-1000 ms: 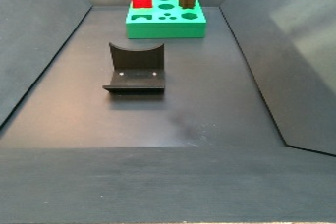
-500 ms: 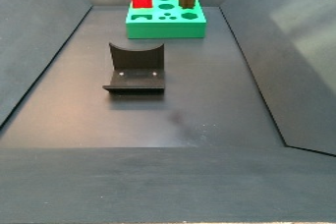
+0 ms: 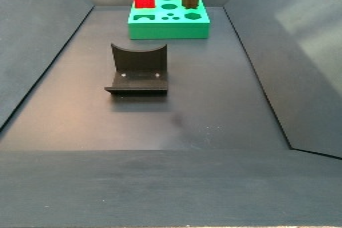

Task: Pick up the hexagon object. Move up. Place the hexagon object on the fixture. Regrasp the hexagon object. Move to above the board. Insert the hexagon object.
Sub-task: Place the hexagon object on the fixture.

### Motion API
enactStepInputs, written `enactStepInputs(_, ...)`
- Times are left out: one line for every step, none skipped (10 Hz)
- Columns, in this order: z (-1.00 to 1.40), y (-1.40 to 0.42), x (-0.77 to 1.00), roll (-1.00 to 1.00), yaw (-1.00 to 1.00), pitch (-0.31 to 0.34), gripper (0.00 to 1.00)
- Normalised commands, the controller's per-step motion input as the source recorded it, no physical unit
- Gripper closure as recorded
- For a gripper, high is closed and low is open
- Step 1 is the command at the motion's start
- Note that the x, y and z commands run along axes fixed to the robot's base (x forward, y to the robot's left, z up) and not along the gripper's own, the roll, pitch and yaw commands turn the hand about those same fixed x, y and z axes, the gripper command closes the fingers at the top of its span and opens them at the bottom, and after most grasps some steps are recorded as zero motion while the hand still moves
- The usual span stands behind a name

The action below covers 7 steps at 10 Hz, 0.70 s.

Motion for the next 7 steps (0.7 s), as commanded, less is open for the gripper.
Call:
enactStepInputs(-0.24,0.84,1.00,-1.00,0.18,0.116,1.00)
enactStepInputs(-0.21,0.79,1.00,-1.00,0.17,0.138,1.00)
enactStepInputs(-0.15,0.67,1.00,-1.00,0.13,0.189,1.00)
enactStepInputs(-0.10,0.49,0.89,-1.00,0.09,0.228,1.00)
enactStepInputs(-0.06,0.26,0.75,-0.78,0.02,0.216,1.00)
enactStepInputs(-0.04,0.16,0.68,-0.66,-0.02,0.203,1.00)
enactStepInputs(-0.02,0.09,0.53,-0.39,-0.06,0.165,1.00)
